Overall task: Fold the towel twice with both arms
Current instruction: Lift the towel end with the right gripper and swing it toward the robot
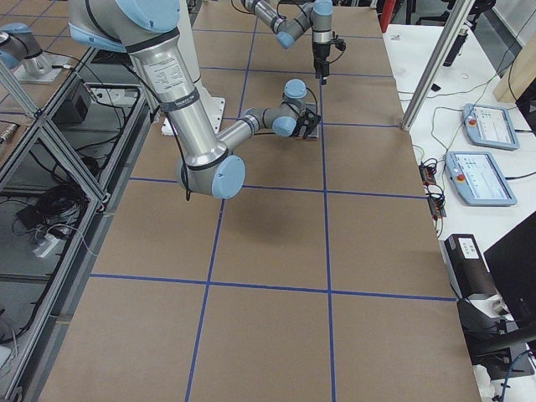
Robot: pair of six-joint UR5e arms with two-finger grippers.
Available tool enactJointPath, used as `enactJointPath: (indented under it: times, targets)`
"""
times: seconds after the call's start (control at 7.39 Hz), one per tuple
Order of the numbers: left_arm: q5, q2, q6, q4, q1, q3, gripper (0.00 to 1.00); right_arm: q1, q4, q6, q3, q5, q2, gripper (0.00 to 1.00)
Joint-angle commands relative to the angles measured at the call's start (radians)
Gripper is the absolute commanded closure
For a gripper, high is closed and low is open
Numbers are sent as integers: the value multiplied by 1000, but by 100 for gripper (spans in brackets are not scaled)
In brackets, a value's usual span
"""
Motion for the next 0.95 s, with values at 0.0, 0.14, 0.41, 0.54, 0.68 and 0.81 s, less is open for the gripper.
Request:
enactJointPath:
  times: [0.0,0.14,0.41,0.54,0.68,0.81]
  targets:
    - [0,0,0,0,0,2,1,38,0,-5,3,35,-8,100]
    - [1,0,2,0,0,3,1,60,0,-7,2,64,-14,100]
    - [2,0,2,0,0,12,1,92,2,-8,3,104,-43,100]
    - [2,0,2,0,0,14,1,109,3,-18,3,116,-49,100]
    - [2,0,2,0,2,14,1,114,5,-21,5,116,-63,100]
    - [2,0,2,0,2,14,1,114,3,-21,34,121,-85,100]
